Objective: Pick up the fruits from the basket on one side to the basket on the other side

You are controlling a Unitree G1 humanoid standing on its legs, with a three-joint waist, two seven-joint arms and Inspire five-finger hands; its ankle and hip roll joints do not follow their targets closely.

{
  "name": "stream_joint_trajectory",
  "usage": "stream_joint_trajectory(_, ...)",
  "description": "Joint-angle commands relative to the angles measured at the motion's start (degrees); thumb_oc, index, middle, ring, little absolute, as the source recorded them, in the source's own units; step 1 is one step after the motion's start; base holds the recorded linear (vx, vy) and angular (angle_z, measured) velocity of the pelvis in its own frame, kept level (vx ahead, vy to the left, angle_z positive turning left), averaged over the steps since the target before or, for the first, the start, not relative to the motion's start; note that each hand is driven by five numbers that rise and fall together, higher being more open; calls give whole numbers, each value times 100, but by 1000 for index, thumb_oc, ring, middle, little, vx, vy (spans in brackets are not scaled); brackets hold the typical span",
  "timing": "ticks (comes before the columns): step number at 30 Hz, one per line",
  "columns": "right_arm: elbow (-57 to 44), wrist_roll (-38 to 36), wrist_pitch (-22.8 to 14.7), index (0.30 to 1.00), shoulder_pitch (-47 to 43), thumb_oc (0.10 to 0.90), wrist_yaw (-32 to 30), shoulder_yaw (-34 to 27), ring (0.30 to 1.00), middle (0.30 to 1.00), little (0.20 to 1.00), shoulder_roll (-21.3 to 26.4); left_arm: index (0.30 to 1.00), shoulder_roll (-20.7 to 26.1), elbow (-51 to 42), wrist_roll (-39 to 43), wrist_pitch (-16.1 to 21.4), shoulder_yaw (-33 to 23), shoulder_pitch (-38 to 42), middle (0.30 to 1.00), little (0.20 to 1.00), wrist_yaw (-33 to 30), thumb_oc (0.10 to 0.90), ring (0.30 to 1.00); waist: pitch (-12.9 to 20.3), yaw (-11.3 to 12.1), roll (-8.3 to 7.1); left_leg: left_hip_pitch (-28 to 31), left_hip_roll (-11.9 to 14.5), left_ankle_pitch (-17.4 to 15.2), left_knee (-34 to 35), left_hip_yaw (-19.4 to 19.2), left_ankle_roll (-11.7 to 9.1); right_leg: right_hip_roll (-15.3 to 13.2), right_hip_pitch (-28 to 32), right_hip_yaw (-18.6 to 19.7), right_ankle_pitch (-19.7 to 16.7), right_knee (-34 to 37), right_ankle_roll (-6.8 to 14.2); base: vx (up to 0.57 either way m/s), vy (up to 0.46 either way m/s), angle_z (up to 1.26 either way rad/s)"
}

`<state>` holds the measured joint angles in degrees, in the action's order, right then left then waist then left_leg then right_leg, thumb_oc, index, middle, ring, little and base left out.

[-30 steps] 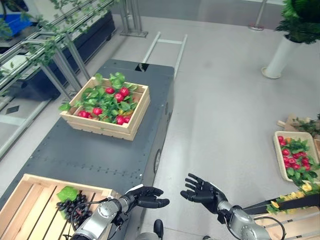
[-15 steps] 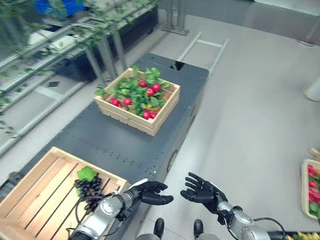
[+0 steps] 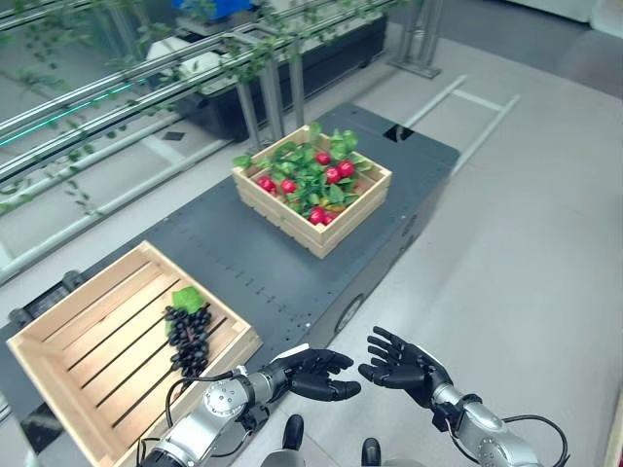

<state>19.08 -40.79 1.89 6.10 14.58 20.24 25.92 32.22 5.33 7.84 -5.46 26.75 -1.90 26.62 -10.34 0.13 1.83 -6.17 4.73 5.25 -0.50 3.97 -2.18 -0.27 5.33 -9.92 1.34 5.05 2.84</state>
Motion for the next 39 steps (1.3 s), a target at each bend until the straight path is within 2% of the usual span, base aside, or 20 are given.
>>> stream_joint_trajectory(1, -629, 21, -626, 900, -413, 800, -1, -262, 900, 900, 900, -156, 900, 228, -533, 355, 650, -460, 449, 900, 900, 25, 800, 900, 3, 105, -474, 49, -591, -949, -1513, -698, -1, -498, -216, -17, -495, -25, 234, -20, 41, 53)
stream_joint_trajectory(2, -627, 37, -585, 900, -406, 800, 2, -266, 900, 900, 900, -156, 900, 243, -554, 332, 659, -482, 439, 900, 900, 2, 800, 900, 6, 97, -476, 53, -581, -955, -1530, -722, 5, -507, -216, -40, -500, -30, 237, 7, 66, 62)
stream_joint_trajectory(4, -563, 62, -482, 900, -346, 800, 3, -299, 900, 900, 900, -125, 900, 382, -604, 249, 710, -609, 436, 900, 900, 40, 800, 900, 112, 22, -437, 270, -348, -831, -1238, -959, -25, -521, -204, -145, -466, -27, 222, 41, 91, 72)
stream_joint_trajectory(5, -564, 66, -465, 900, -333, 800, 4, -304, 900, 900, 900, -123, 900, 393, -603, 226, 719, -618, 435, 900, 900, 30, 800, 900, 125, 11, -432, 300, -316, -805, -1184, -982, -35, -521, -198, -159, -458, -26, 220, 68, 102, 64)
stream_joint_trajectory(8, -545, 67, -355, 900, -185, 800, -118, -345, 900, 900, 900, -128, 900, 503, -559, -83, 778, -639, 468, 900, 900, 52, 800, 900, 380, -122, -291, 831, 101, -419, 69, -1340, -186, -534, -191, -358, -343, -5, 234, 97, 213, 41)
stream_joint_trajectory(10, -459, 50, -365, 900, -174, 800, -191, -355, 900, 900, 900, -161, 900, 493, -563, -233, 786, -637, 500, 900, 900, -53, 800, 900, 486, -134, -190, 997, 154, -276, 530, -1352, -242, -585, -207, -422, -311, -5, 270, 73, 304, 29)
stream_joint_trajectory(13, -295, 156, -441, 900, -212, 800, -172, -341, 900, 900, 900, -232, 900, 550, -661, -488, 804, -748, 496, 900, 900, -220, 800, 900, 536, -79, -120, 937, 74, -348, 550, -1185, -242, -700, -234, -511, -378, -5, 356, 41, 274, 67)
stream_joint_trajectory(14, -299, 107, -435, 900, -205, 800, -181, -333, 900, 900, 900, -278, 900, 627, -681, -544, 891, -874, 447, 900, 900, -469, 800, 900, 547, -39, -108, 946, 2, -388, 550, -1123, -219, -776, -235, -548, -421, -5, 421, 45, 201, 74)
stream_joint_trajectory(17, -421, 134, -364, 900, -143, 800, -229, -350, 900, 900, 900, -360, 900, 675, -754, -492, 1076, -1212, 321, 900, 900, -984, 800, 900, 553, 29, -133, 979, -110, -478, 550, -1080, -151, -876, -237, -579, -480, -5, 515, 50, 202, 74)
stream_joint_trajectory(18, -503, 169, -300, 900, -48, 800, -250, -395, 900, 900, 900, -437, 900, 632, -811, -614, 1225, -1540, 228, 900, 900, -1231, 800, 900, 538, 85, -156, 1004, -159, -544, 550, -1123, -104, -962, -252, -638, -519, -22, 580, 39, 173, 46)
stream_joint_trajectory(22, -552, 201, -304, 900, 195, 800, -212, -521, 900, 900, 900, -557, 900, 627, -1005, -806, 1746, -2176, -53, 900, 900, -1935, 800, 900, 475, 179, -227, 1049, -222, -659, 550, -1178, -5, -1092, -368, -740, -549, -180, 697, 22, 115, 44)
stream_joint_trajectory(23, -556, 198, -302, 900, 214, 800, -210, -532, 900, 900, 900, -565, 900, 625, -1032, -776, 1801, -2231, -86, 900, 900, -2015, 800, 900, 470, 184, -235, 1051, -224, -670, 550, -1182, 4, -1097, -379, -744, -549, -189, 703, 2, 52, 8)
stream_joint_trajectory(25, -574, 207, -287, 900, 356, 800, -141, -594, 900, 900, 900, -607, 900, 524, -1065, -909, 2219, -2453, -187, 900, 900, -2457, 800, 900, 427, 207, -284, 1048, -237, -718, 550, -1217, 42, -1142, -454, -783, -546, -268, 742, -2, 62, 17)
stream_joint_trajectory(27, -565, 271, -243, 900, 412, 800, -115, -588, 900, 900, 900, -615, 900, 471, -1070, -1005, 2351, -2524, -217, 900, 900, -2779, 800, 900, 405, 208, -311, 1055, -243, -738, 550, -1234, 57, -1156, -495, -779, -531, -318, 750, 2, 47, 6)
stream_joint_trajectory(29, -573, 298, -180, 900, 512, 800, -82, -532, 900, 900, 900, -588, 900, 370, -1095, -1164, 2511, -2574, -170, 900, 900, -3451, 800, 900, 347, 192, -372, 1050, -223, -742, 550, -1257, 65, -1171, -571, -762, -519, -393, 765, 0, 0, 0)
stream_joint_trajectory(31, -539, 305, -190, 900, 549, 800, -60, -510, 900, 900, 900, -577, 900, 335, -1082, -1216, 2561, -2602, -140, 900, 900, -3724, 800, 900, 334, 187, -399, 1046, -215, -743, 550, -1268, 61, -1175, -584, -762, -522, -396, 770, 4, 6, -5)
stream_joint_trajectory(33, -496, 309, -189, 900, 594, 800, -24, -461, 900, 900, 900, -569, 900, 283, -1010, -1535, 2641, -2600, -65, 900, 900, -4287, 800, 900, 315, 159, -439, 1044, -189, -749, 550, -1301, 44, -1175, -607, -754, -527, -389, 773, 10, 6, -6)
stream_joint_trajectory(35, -485, 304, -185, 900, 617, 800, 10, -418, 900, 900, 900, -544, 900, 226, -976, -1731, 2504, -2601, 19, 900, 900, -4754, 800, 900, 293, 144, -479, 1042, -175, -752, 550, -1309, 33, -1172, -634, -742, -528, -391, 776, 23, 2, -7)
stream_joint_trajectory(39, -534, 277, -163, 900, 595, 800, -4, -287, 900, 900, 900, -509, 900, 190, -755, -2071, 2246, -2453, 236, 900, 900, -5091, 800, 900, 245, 93, -518, 1020, -141, -742, 550, -1353, 11, -1140, -717, -698, -507, -426, 765, 12, 5, -6)
